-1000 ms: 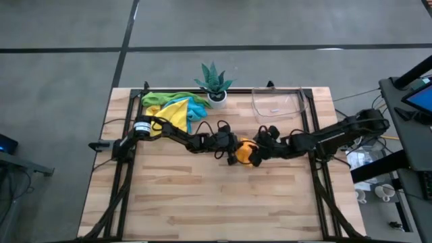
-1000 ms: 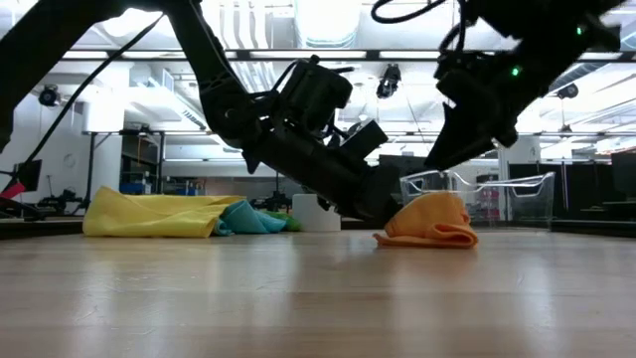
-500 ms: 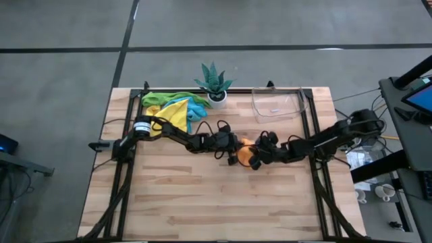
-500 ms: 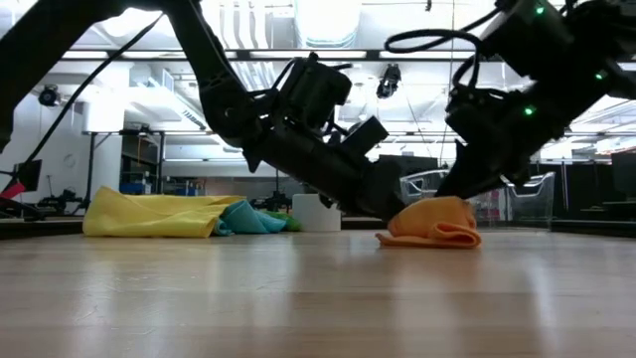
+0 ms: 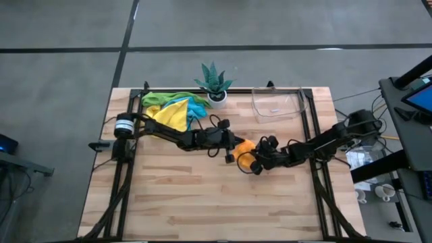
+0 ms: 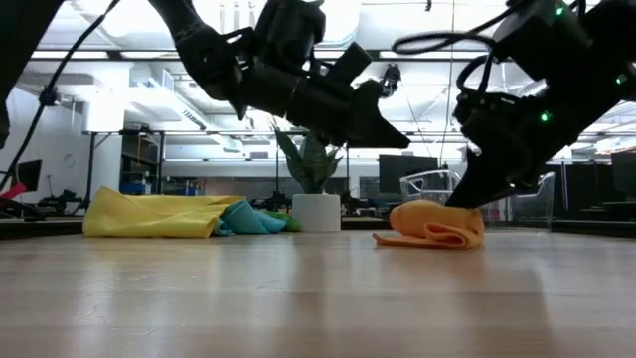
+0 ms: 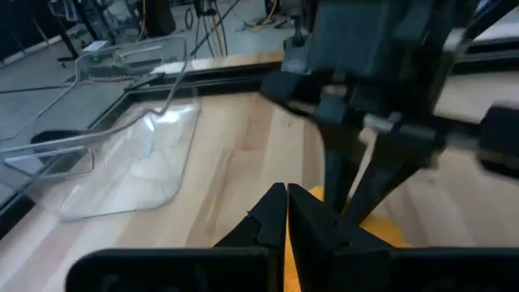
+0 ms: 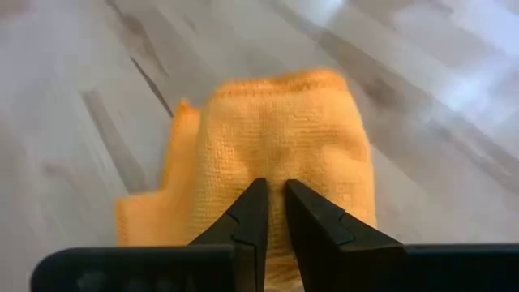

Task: Roll microfiber towels into tight, uniform cylinder then place into a basket
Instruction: Roll the orange microfiber cloth

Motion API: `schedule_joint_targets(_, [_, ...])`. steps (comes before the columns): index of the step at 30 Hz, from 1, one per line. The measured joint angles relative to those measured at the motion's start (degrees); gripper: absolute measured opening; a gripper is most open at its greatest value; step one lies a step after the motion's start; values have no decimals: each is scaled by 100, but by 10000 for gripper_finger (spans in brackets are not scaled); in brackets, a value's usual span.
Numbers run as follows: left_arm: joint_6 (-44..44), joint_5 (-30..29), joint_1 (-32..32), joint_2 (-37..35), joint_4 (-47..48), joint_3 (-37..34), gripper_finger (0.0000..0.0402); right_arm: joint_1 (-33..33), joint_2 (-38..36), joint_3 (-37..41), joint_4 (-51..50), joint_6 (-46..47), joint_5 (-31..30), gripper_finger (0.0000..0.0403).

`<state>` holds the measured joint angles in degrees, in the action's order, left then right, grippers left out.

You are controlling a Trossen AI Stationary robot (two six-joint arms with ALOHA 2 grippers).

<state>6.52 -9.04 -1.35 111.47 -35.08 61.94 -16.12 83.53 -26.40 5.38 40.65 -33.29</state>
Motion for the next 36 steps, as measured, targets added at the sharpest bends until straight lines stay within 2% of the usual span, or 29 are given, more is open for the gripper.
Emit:
schedule_joint_targets(3, [-67,4,45,13,29,-81,0,0,128,14,78,-16,-27,43])
schedule_joint_targets(8, [-513,166,72,462,-410,-60,0,0,213,12,154,-50,-47,43])
schedule_joint_targets(17, [-956,323,181,1282,-608,369,0,0,91,-3,247,-236,-31,43])
schedule_joint_targets(23, [-1075,321,371,1366,-592,376,0,0,69,-33,222,-398,-101,43])
schedule_joint_targets(27, [-1069,278,409,1396,-604,372,0,0,-225,-98,59,-527,-186,43])
schedule_joint_targets(32, [-1068,254,396,1445,-619,381,0,34,-762,-138,-483,-532,-680,43])
schedule_joint_targets(36, [-1022,251,392,1537,-615,437,0,339,-912,-105,-521,-402,-634,43])
